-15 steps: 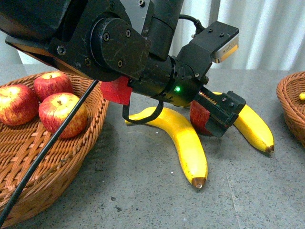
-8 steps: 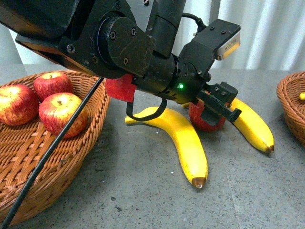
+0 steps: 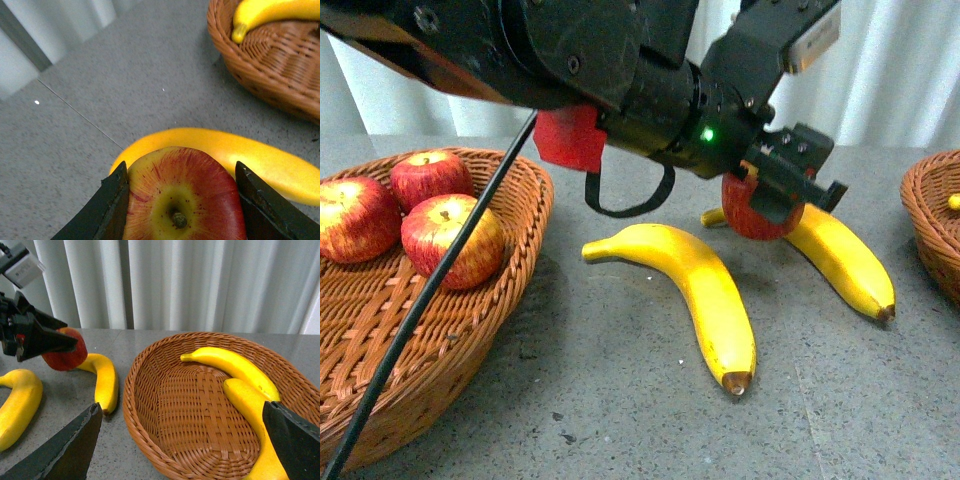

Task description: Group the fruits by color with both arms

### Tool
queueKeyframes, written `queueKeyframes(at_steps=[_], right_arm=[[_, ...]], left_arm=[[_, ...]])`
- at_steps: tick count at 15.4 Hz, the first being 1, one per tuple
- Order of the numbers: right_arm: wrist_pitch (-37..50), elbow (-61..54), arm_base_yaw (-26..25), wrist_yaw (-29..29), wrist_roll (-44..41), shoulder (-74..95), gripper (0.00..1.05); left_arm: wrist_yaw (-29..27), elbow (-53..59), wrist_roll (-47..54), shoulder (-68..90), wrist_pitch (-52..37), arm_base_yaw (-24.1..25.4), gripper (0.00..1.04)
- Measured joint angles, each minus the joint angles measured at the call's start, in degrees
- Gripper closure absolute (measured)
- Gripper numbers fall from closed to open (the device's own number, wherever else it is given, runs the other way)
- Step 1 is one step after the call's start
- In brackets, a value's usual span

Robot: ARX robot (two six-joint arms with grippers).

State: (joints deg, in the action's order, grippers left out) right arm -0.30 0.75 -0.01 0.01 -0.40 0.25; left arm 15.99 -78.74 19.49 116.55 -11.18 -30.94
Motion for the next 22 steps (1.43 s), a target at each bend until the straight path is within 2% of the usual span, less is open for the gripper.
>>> queueKeyframes(at_steps=[2, 6, 9, 10, 11, 12, 14, 18, 19, 20, 21, 22], right_arm=[[0.02, 0.0, 0.0, 0.0, 0.0, 0.0, 0.07], [0.02, 0.0, 0.0, 0.0, 0.0, 0.0, 0.07], [0.02, 0.0, 0.0, 0.0, 0.0, 0.0, 0.07], [0.02, 0.0, 0.0, 0.0, -0.02, 0.0, 0.07], [0.02, 0.0, 0.0, 0.0, -0.02, 0.0, 0.07], [0.02, 0.0, 0.0, 0.0, 0.0, 0.0, 0.07], [0.02, 0.0, 0.0, 0.0, 0.0, 0.0, 0.07], [0.02, 0.0, 0.0, 0.0, 0.0, 0.0, 0.07], [0.02, 0.0, 0.0, 0.0, 0.0, 0.0, 0.07], [0.02, 0.0, 0.0, 0.0, 0.0, 0.0, 0.07], [0.02, 0.0, 0.0, 0.0, 0.0, 0.0, 0.07], [0.02, 0.0, 0.0, 0.0, 0.0, 0.0, 0.07]], left_arm=[[-4.33, -0.02, -1.6, -3.3, 0.02, 0.02, 0.51], [-19.8, 2.34, -8.35, -13.46, 3.82, 0.0, 0.53], [-29.07, 12.31, -12.28, -28.59, 5.05, 0.46, 0.53], [-31.61, 17.75, -13.33, -34.62, 4.98, 1.4, 0.53], [-36.0, 28.41, -14.4, -46.58, 5.79, 4.63, 0.54], [-36.96, 35.95, -16.52, -54.99, 7.34, 8.11, 0.54], [-35.01, 41.83, -19.19, -60.08, 6.91, 12.09, 0.55], [-33.48, 47.36, -20.85, -59.06, 5.18, 15.04, 0.55], [-32.48, 47.89, -21.0, -58.82, 4.46, 15.1, 0.49], [-31.95, 48.04, -21.0, -58.95, 3.56, 14.4, 0.35], [-31.98, 48.04, -21.0, -58.97, 3.41, 14.16, 0.29], [-31.85, 48.22, -21.03, -59.19, 3.45, 14.08, 0.18]])
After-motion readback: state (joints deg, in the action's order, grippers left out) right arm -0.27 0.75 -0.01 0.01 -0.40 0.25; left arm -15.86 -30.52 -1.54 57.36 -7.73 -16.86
